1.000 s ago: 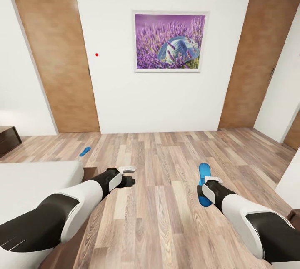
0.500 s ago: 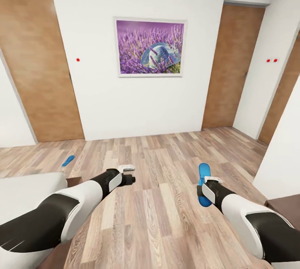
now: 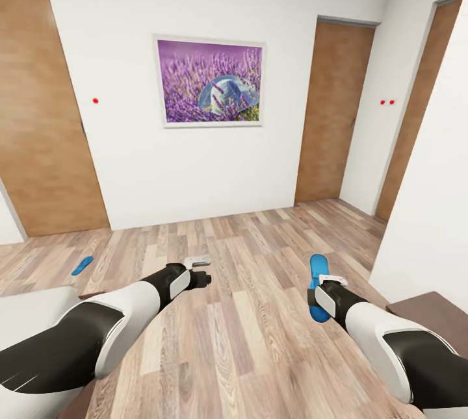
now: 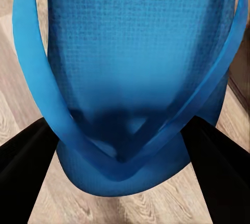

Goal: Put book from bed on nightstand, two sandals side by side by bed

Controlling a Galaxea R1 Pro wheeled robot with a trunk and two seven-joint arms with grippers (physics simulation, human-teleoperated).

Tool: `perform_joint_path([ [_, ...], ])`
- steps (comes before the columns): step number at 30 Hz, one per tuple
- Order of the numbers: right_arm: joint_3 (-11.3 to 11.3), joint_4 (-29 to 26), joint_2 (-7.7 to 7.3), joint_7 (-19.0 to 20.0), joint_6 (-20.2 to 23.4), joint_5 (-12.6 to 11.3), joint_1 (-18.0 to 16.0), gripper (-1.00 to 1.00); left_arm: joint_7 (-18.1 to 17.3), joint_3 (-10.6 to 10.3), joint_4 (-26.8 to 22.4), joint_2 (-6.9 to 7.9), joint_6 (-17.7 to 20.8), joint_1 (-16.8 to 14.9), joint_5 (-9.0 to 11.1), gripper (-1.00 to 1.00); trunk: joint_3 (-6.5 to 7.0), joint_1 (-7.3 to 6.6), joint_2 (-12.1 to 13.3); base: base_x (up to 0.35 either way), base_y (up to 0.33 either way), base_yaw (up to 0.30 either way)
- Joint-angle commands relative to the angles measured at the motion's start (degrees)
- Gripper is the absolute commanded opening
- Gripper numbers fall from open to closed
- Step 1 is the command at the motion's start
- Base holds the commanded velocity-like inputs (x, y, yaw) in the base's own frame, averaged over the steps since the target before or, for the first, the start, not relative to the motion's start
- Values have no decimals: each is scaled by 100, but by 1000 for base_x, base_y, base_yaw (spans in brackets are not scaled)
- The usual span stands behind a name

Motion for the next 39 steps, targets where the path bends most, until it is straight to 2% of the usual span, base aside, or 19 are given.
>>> perform_joint_path([
  [1, 49, -14, -2, -22, 38, -53, -1, -100, 17, -44, 8, -3, 9, -7, 61, 100, 20, -23, 38, 0, 0, -188],
  [12, 58, -14, -2, -26, 42, -53, -1, -100, 17, -44, 8, 2, 7, -7, 61, 100, 294, -264, 479, 0, 0, -161],
  [26, 58, -14, -2, -28, 49, -45, -1, -100, 17, -44, 8, 2, 2, -7, 61, 100, 541, -572, 1041, 0, 0, 19],
  [39, 58, -14, -2, -28, 57, -44, -1, -100, 17, -44, 8, 5, -2, 1, 61, 100, 465, -572, 1041, 58, 0, 142],
])
